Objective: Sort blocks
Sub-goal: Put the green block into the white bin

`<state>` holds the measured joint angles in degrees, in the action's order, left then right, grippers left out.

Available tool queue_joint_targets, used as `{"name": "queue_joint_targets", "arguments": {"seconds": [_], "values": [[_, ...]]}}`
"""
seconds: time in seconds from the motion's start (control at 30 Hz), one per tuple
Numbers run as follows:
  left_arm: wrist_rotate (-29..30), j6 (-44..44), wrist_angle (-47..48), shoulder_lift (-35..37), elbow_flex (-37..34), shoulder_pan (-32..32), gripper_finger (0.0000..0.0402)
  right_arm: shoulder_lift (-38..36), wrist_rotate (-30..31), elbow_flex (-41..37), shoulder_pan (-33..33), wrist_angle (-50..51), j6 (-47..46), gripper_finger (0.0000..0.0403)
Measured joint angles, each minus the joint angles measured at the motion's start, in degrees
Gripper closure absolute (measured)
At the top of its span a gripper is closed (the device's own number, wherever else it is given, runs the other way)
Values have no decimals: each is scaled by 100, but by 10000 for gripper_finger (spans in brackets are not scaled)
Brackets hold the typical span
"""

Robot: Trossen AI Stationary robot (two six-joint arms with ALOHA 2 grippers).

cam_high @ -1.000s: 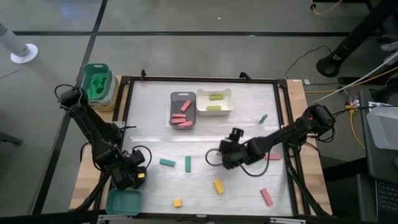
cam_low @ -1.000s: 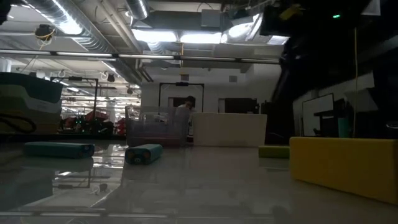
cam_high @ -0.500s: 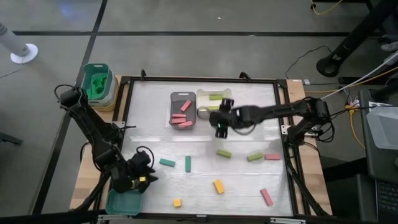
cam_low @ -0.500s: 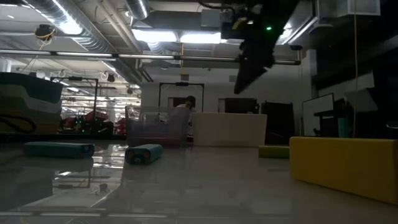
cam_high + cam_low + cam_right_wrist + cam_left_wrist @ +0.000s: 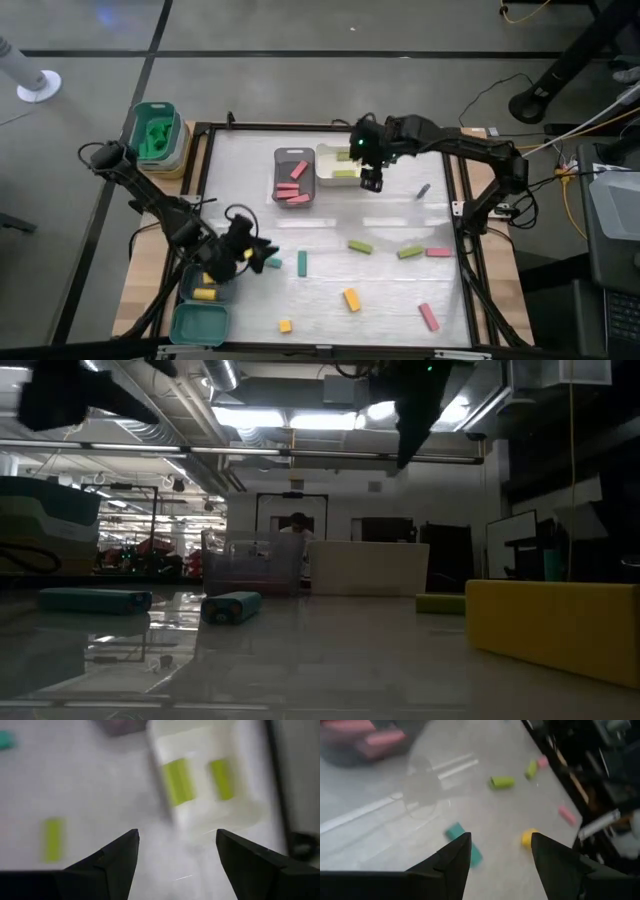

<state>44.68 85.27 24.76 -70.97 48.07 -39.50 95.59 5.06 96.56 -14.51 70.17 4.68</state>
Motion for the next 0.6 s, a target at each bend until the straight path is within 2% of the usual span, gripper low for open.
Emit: {"name": "queue_joint_targets", "arguments": {"seconds": [0.13, 0.23, 0.33, 0.47, 0.6], "values": [[3, -539, 4, 203, 0, 648, 208, 0, -1444, 71, -223, 498, -15, 139], [3, -1487, 2, 350, 0, 1110, 208, -7, -2030, -131, -175, 537, -79, 139], [-163, -2353, 7, 491, 0, 1534, 208, -4, -2089, -473, 84, 479, -386, 139], [-708, -3328, 12, 661, 0, 2072, 208, -2, -1869, -1138, 607, 216, -955, 139], [-1095, -3990, 15, 703, 2, 2499, 208, 0, -1864, -1834, 1264, -551, -1833, 139]]}}
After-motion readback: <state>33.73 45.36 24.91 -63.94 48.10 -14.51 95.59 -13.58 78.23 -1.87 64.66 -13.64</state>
